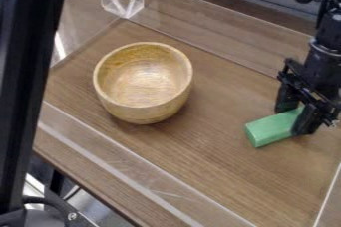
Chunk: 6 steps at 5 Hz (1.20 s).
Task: Put the green block in the brown bowl
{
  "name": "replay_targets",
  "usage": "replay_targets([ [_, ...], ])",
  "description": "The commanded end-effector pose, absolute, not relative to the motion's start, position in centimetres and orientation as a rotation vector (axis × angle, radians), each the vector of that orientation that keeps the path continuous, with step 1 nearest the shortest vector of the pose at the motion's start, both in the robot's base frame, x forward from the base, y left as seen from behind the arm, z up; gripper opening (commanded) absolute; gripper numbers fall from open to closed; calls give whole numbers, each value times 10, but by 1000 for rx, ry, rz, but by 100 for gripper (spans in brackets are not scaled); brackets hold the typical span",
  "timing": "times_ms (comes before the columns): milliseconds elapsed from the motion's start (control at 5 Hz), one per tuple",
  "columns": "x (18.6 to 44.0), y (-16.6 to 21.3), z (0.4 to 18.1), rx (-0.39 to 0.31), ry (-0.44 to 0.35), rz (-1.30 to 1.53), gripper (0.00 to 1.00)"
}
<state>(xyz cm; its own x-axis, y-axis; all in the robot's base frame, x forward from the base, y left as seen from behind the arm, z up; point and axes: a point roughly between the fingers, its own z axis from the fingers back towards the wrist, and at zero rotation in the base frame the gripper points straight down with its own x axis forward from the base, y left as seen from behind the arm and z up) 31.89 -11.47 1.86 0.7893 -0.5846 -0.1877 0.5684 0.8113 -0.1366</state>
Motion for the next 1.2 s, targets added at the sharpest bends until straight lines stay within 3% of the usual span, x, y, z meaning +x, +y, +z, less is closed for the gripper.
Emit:
replay_targets([
  [0, 320, -112, 24, -81, 202, -638, 0],
  [1000, 315, -104, 31, -95, 186, -657, 0],
])
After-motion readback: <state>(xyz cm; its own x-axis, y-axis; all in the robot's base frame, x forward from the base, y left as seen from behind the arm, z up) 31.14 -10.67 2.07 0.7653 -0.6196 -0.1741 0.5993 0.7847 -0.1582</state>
